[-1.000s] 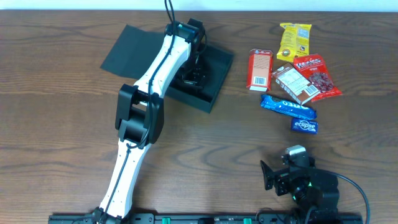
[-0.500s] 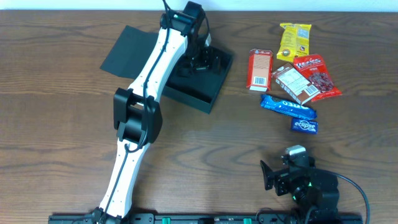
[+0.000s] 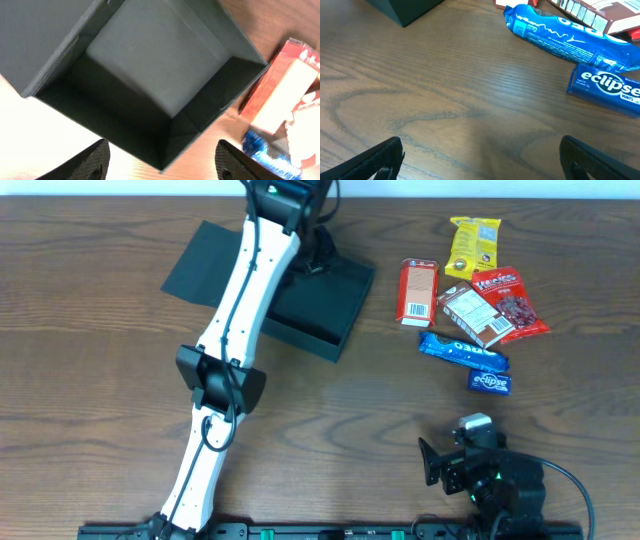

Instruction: Pack container

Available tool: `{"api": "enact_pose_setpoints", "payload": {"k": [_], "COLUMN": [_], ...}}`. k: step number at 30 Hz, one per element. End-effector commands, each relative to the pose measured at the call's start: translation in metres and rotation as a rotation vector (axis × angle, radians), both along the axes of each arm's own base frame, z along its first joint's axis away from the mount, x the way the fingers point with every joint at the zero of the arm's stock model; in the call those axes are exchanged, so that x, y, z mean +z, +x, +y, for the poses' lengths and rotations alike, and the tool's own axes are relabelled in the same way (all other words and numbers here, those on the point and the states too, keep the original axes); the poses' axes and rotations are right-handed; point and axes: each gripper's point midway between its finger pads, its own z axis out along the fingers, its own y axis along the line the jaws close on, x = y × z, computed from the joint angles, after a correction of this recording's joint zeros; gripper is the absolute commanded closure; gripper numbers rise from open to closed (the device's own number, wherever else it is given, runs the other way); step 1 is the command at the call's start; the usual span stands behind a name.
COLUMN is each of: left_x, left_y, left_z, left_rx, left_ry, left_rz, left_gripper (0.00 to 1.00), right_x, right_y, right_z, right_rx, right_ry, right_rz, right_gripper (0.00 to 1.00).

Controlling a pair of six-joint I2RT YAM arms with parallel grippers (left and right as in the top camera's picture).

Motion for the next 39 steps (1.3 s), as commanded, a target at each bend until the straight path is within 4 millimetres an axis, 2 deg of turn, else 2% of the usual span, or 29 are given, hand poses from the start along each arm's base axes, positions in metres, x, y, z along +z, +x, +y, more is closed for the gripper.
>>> {"api": "enact_pose_setpoints", "payload": {"k": [1, 7, 12, 15, 21, 26, 30, 34, 37, 39], "left_x": [-0.009, -0.040, -0.062, -0.067, -0.064, -0.060, -0.032, -0.008, -0.014, -0.031], "left_y": [-0.018, -0.034, -0.050, -0.054, -0.051, -0.052, -0.056, -0.066, -0.075, -0.082], "left_z": [0.015, 0.019, 0.021, 0.024, 0.029, 0.038, 0.071, 0.086, 0.088, 0.085], "left_rx": [0.166, 0.284, 0.297, 0.279, 0.212, 0.153, 0.172, 0.176, 0.165, 0.147], "left_ry": [0.104, 0.165, 0.195, 0.213, 0.240, 0.288, 0.423, 0.460, 0.473, 0.461], "left_rz": [0.071, 0.184, 0.283, 0.304, 0.277, 0.259, 0.169, 0.126, 0.152, 0.204], "left_gripper": [0.41, 0.40, 0.42, 0.42, 0.43, 0.51, 0.48, 0.41, 0.39, 0.39], "right_x": [-0.002, -0.002, -0.002, -0.002, -0.002, -0.002, -0.002, -0.002, -0.002, -0.002], "right_y": [0.000, 0.000, 0.000, 0.000, 0.000, 0.000, 0.000, 0.000, 0.000, 0.000], "right_z": [-0.001, 0.000, -0.001, -0.001, -0.001, -0.001, -0.001, -0.001, -0.001, -0.001], "right_rx": [-0.011, -0.011, -0.011, -0.011, -0.011, -0.011, -0.011, -0.011, -0.011, -0.011], "right_ry": [0.012, 0.012, 0.012, 0.012, 0.012, 0.012, 0.012, 0.012, 0.012, 0.012], "right_rz": [0.006, 0.006, 0.006, 0.006, 0.006, 0.006, 0.006, 0.006, 0.006, 0.006], "right_gripper": [0.01, 0.01, 0.01, 0.01, 0.01, 0.01, 0.01, 0.00, 0.01, 0.01]}}
